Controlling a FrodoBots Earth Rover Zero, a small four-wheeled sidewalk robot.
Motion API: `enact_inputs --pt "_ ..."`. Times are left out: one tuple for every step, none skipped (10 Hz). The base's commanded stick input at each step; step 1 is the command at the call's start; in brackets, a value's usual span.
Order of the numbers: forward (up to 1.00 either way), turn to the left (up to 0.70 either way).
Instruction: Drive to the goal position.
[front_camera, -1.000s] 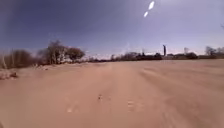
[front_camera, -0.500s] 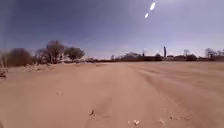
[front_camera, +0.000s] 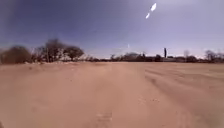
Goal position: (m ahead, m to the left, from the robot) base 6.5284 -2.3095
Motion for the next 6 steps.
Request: enact_inputs --pt "1.00 0.00" --pt "1.00 0.00" --pt "1.00 0.00" --pt "1.00 0.00" --pt "1.00 0.00" --pt "1.00 0.00"
